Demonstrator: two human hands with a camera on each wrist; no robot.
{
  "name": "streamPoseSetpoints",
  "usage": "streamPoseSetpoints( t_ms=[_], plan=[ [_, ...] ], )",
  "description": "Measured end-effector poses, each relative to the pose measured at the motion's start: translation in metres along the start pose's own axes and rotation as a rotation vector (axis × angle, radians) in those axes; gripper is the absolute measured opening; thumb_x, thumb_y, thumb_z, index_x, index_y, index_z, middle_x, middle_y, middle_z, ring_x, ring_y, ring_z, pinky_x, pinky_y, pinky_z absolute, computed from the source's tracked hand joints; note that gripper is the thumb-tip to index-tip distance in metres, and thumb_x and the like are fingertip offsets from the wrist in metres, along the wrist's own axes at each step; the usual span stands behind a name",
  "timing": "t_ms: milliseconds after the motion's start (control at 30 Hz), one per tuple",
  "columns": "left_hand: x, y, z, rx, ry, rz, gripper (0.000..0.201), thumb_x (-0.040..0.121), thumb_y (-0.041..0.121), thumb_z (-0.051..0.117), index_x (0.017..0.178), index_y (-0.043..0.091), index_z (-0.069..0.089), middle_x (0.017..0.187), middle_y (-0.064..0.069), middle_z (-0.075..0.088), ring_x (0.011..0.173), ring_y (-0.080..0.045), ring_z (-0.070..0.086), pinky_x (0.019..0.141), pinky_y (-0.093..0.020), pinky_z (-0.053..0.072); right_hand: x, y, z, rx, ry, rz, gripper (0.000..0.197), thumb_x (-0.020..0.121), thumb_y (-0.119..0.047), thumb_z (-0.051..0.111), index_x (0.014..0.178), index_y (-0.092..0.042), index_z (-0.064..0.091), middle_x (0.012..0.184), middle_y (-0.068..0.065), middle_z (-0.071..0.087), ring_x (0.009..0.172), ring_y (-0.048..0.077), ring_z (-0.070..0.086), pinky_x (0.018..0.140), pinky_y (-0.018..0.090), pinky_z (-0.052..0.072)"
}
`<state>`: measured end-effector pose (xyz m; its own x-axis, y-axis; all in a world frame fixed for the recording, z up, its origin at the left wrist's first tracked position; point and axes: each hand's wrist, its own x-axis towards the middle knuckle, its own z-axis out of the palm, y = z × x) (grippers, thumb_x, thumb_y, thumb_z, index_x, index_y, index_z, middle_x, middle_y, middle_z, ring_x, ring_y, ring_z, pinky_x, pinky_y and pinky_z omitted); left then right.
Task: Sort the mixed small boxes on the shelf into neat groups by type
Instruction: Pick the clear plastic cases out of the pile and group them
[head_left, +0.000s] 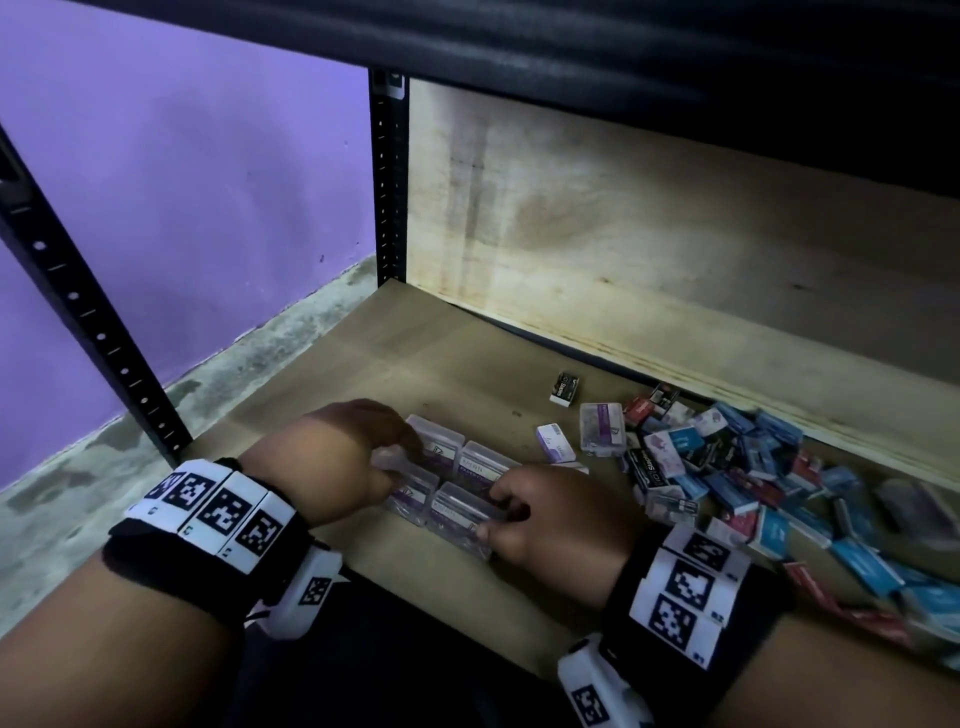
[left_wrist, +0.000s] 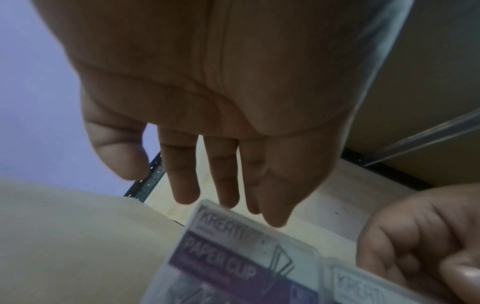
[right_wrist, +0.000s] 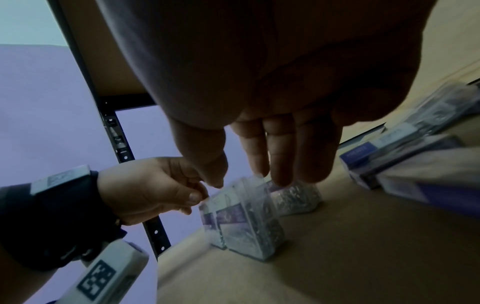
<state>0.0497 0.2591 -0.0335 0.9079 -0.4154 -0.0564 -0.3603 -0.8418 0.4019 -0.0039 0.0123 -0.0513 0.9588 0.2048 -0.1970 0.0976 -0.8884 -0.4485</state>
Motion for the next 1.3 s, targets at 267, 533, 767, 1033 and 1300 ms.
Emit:
streamPoseSetpoints(
  t_ms=[267,533,767,1033,1300],
  plan=[
    [0.003,0.054,-0.004,-0.008,0.113,0.187,0.028,0.08,0.023,0.07,0.103,0.039,0.071,0.105,0.023,0.065,0.104,0.003,0.057,0.084,-0.013,0.043,-0.044,0.034,-0.034,0.066,0.042,0.023,0.03,0.082,-0.056,0.054,0.104,-0.037,0.065,0.091,-0.016,0.067,0.072,-0.004,0.061,0.067,0.028,0.053],
    [0.023,0.128,0.021,-0.034,0.029,0.31,0.029,0.072,0.046,0.058,0.098,0.037,0.067,0.097,0.014,0.066,0.09,0.004,0.052,0.076,0.0,0.035,-0.103,0.093,-0.057,0.093,0.15,0.162,0.028,0.079,-0.06,0.055,0.099,-0.043,0.062,0.087,-0.022,0.064,0.076,-0.008,0.058,0.066,0.024,0.049],
    [0.065,0.179,0.038,0.115,-0.058,0.236,0.034,0.079,0.029,0.073,0.112,0.028,0.066,0.106,0.005,0.064,0.095,-0.015,0.065,0.068,-0.018,0.04,-0.145,0.125,-0.067,0.112,0.204,0.256,0.044,0.072,-0.063,0.052,0.107,-0.04,0.065,0.093,-0.017,0.067,0.082,-0.005,0.059,0.071,0.022,0.047],
    [0.146,0.215,0.058,0.241,-0.252,0.029,0.055,0.089,0.028,0.07,0.139,0.017,0.052,0.135,-0.008,0.058,0.121,-0.026,0.057,0.097,-0.031,0.046,-0.175,0.155,-0.062,0.191,0.188,0.304,0.032,0.08,-0.053,0.061,0.112,-0.044,0.063,0.099,-0.021,0.067,0.085,-0.006,0.059,0.074,0.018,0.048],
    [0.187,0.201,0.088,0.427,-0.356,-0.073,0.051,0.087,0.025,0.073,0.133,0.012,0.056,0.124,-0.008,0.064,0.11,-0.022,0.064,0.079,-0.022,0.048,-0.184,0.164,-0.061,0.173,0.195,0.305,0.039,0.081,-0.055,0.059,0.119,-0.046,0.058,0.111,-0.019,0.065,0.094,0.0,0.059,0.075,0.019,0.045]
  ],
)
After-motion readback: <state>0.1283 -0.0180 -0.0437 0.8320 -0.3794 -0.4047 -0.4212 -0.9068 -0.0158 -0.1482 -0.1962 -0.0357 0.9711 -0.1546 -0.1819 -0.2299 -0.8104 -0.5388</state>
